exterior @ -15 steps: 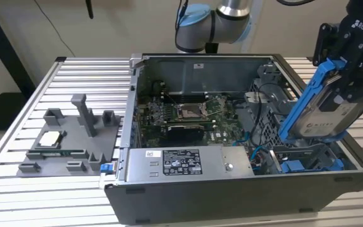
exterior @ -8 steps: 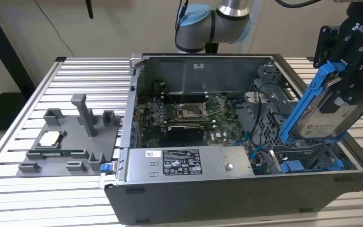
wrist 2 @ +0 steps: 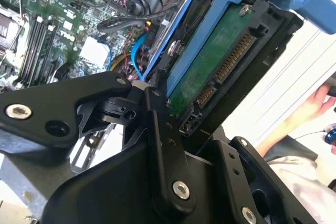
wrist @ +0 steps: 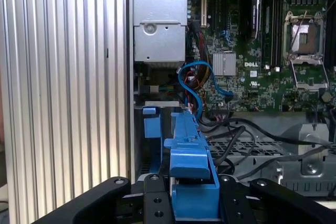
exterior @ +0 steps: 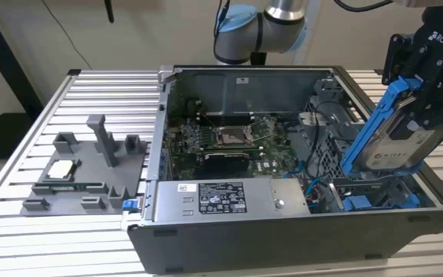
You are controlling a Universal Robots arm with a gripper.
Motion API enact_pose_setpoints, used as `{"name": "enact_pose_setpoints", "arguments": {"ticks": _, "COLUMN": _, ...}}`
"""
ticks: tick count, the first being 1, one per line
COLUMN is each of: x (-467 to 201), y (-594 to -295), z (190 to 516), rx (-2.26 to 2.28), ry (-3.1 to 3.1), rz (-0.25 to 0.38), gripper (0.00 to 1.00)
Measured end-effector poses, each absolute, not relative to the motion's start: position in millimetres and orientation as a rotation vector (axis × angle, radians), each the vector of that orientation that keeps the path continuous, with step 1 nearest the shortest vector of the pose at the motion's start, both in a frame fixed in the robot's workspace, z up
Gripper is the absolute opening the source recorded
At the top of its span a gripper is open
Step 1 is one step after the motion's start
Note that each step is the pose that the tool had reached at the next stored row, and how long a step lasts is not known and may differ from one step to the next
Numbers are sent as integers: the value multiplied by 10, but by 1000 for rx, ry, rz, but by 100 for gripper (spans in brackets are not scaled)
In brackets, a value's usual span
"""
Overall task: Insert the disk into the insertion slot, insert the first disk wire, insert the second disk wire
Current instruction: 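Insert the disk into the insertion slot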
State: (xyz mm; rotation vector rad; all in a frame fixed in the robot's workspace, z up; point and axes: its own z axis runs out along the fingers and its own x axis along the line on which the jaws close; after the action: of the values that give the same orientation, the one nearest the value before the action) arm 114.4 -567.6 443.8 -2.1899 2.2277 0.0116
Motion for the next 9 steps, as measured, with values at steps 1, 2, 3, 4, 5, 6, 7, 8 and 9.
{"name": "enact_pose_setpoints", "arguments": {"ticks": 1, "x": 1144, "y": -5676, "z": 4435, "rx": -2190, "ry": 2228, "rz": 12, "gripper": 33}}
{"name": "enact_pose_setpoints", "arguments": {"ticks": 2, "x": 1144, "y": -5676, "z": 4433, "rx": -2190, "ry": 2228, "rz": 12, "gripper": 33}}
{"name": "enact_pose_setpoints", "arguments": {"ticks": 3, "x": 1144, "y": -5676, "z": 4429, "rx": -2190, "ry": 2228, "rz": 12, "gripper": 33}}
{"name": "enact_pose_setpoints", "arguments": {"ticks": 4, "x": 1144, "y": -5676, "z": 4427, "rx": -2190, "ry": 2228, "rz": 12, "gripper": 33}}
{"name": "enact_pose_setpoints", "arguments": {"ticks": 5, "x": 1144, "y": -5676, "z": 4424, "rx": -2190, "ry": 2228, "rz": 12, "gripper": 33}}
{"name": "enact_pose_setpoints", "arguments": {"ticks": 6, "x": 1144, "y": -5676, "z": 4421, "rx": -2190, "ry": 2228, "rz": 12, "gripper": 33}}
{"name": "enact_pose_setpoints", "arguments": {"ticks": 7, "x": 1144, "y": -5676, "z": 4418, "rx": -2190, "ry": 2228, "rz": 12, "gripper": 33}}
{"name": "enact_pose_setpoints", "arguments": {"ticks": 8, "x": 1144, "y": -5676, "z": 4416, "rx": -2190, "ry": 2228, "rz": 12, "gripper": 33}}
{"name": "enact_pose_setpoints", "arguments": {"ticks": 9, "x": 1144, "y": -5676, "z": 4413, "rx": -2190, "ry": 2228, "rz": 12, "gripper": 33}}
